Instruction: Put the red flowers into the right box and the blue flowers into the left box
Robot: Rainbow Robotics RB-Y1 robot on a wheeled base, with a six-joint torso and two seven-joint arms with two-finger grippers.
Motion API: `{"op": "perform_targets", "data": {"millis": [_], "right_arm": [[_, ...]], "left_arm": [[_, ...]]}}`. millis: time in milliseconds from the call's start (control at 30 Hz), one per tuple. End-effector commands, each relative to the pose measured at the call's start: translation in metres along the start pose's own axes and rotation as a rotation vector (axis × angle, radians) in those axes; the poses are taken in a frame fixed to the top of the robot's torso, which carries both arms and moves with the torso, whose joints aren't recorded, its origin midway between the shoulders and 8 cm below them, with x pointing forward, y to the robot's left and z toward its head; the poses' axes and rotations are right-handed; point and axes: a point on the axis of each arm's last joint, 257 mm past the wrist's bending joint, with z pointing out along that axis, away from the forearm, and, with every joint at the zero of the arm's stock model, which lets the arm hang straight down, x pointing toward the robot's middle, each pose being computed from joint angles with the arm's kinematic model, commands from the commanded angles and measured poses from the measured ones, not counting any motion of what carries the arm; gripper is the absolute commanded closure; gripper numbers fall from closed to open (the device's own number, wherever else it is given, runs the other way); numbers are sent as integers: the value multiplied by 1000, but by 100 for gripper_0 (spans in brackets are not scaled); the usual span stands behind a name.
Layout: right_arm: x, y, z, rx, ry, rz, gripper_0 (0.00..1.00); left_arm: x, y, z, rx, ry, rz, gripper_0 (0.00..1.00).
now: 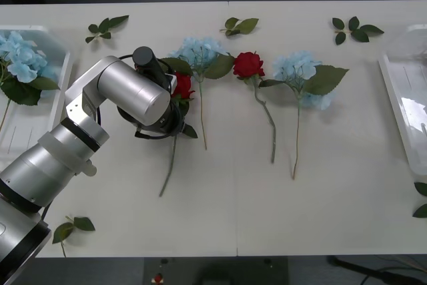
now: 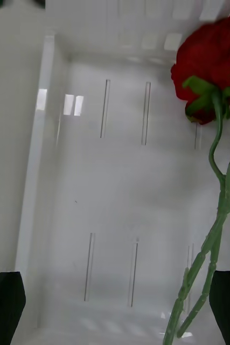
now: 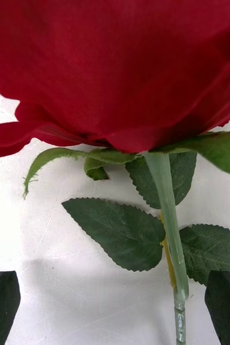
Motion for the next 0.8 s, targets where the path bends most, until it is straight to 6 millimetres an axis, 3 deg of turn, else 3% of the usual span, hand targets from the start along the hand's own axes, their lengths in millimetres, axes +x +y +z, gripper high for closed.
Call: {"op": "perform_targets", "data": {"millis": [33, 67, 167, 200, 267, 300, 333, 367, 400, 433, 567, 800], "right_arm": [[-47, 42, -22, -136, -50, -71, 0], [-48, 53, -22, -170, -56, -63, 0], [-53, 119, -16, -358, -80, -45, 0], [-54, 129, -15, -377, -84, -49, 0], [-59, 156, -12, -425, -96, -71, 0], [-61, 174, -9, -449, -90, -69, 0], [-61, 182, -9, -459, -87, -67, 0], [-62, 199, -8, -475, -72, -65, 0], [-63, 210, -7, -480, -63, -64, 0], [-63, 217, -6, -485, -56, -58, 0], [-59, 271, -5, -496, 22, 5, 0], [-39, 319, 5, -391, 116, 98, 0]], "left_arm": [[-26, -19, -12, 6, -55, 29, 0], [-26, -18, -12, 4, -57, 31, 0], [-26, -20, -10, -11, -67, 51, 10], [-27, -20, -10, -13, -68, 51, 12], [-27, -21, -10, -11, -68, 50, 31], [-27, -22, -10, -9, -68, 50, 48], [-27, -22, -10, -9, -68, 50, 56], [-27, -22, -10, -7, -67, 49, 76], [-27, -21, -10, -9, -66, 49, 90], [-27, -22, -10, -7, -69, 48, 98], [-29, -22, -10, -5, -75, 51, 100], [-39, -29, -13, 18, -107, 58, 100]]}}
